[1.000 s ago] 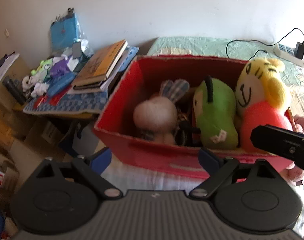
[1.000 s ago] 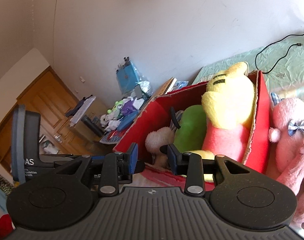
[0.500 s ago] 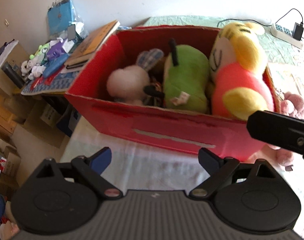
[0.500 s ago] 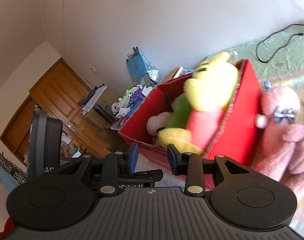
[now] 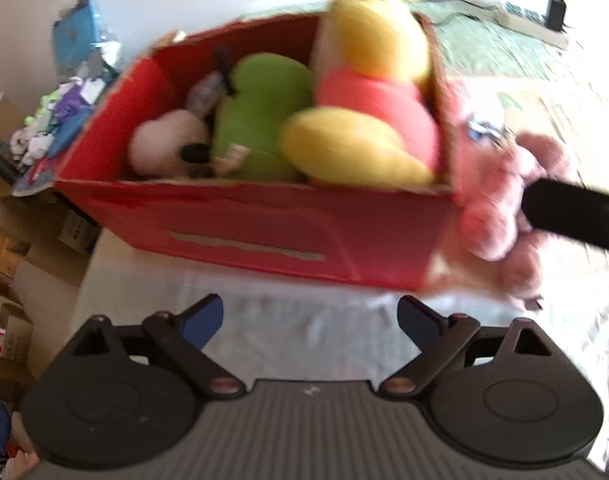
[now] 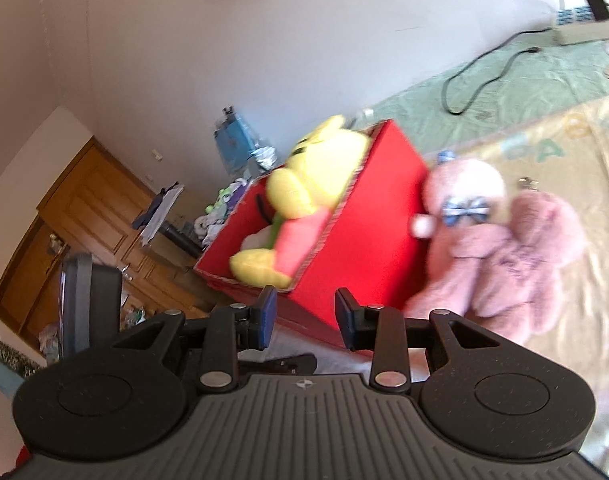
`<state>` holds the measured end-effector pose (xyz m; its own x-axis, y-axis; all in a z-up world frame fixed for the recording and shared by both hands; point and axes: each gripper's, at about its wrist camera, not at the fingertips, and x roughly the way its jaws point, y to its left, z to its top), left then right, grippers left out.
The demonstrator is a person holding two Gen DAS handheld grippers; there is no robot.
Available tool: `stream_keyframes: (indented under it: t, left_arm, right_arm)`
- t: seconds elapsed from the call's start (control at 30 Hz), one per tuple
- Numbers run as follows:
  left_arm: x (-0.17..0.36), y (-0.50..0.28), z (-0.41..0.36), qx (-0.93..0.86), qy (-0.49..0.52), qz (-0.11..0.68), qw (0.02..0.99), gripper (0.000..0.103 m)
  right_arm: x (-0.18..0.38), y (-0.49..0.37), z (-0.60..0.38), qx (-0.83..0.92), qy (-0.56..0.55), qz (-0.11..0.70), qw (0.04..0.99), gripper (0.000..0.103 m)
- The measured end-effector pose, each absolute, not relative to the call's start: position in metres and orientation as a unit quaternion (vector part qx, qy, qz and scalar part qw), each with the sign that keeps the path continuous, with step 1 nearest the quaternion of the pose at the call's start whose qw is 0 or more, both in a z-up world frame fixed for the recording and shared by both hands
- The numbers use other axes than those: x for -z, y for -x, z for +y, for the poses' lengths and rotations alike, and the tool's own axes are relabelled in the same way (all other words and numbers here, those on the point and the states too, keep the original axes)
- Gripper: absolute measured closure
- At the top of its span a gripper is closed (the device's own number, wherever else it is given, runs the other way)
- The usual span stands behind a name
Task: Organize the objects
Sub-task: 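Move the right gripper toward the mauve teddy bear beside the box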
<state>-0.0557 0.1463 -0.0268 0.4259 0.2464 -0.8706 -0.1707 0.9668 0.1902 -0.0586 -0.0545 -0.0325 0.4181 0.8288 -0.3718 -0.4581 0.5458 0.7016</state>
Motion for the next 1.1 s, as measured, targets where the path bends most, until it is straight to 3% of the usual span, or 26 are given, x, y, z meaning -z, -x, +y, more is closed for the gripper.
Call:
stream_keyframes:
  t: [0.3, 0.6, 0.8, 0.9, 1.1]
  left_arm:
    - [0.042, 0.055, 0.084, -0.038, -0.067, 0.53, 0.844, 0.009]
    - [0.043, 0.054, 0.029, 0.062, -0.132, 0.467, 0.872, 0.013]
    - [0.045, 0.039, 0.025, 0.105, -0.179, 0.422, 0.882, 0.014]
    - [0.046, 0.033, 0.024, 0.118, -0.198, 0.402, 0.886, 0.009]
    - [0.061, 0.003, 0.034, 0.142, -0.177, 0.428, 0.875, 0.009]
  right_arm:
    - [0.055, 0.052, -0.101, -0.343, -0.286, 0.385, 0.808, 0.067]
    - [0.085, 0.043, -0.134, -0.263, -0.321, 0.412, 0.811, 0.067]
    - [0.099, 0.04, -0.139, -0.23, -0.326, 0.434, 0.808, 0.067]
    - [0.102, 0.038, -0.137, -0.226, -0.328, 0.439, 0.805, 0.066]
    - [0.111, 0.03, -0.127, -0.221, -0.345, 0.454, 0.791, 0.066]
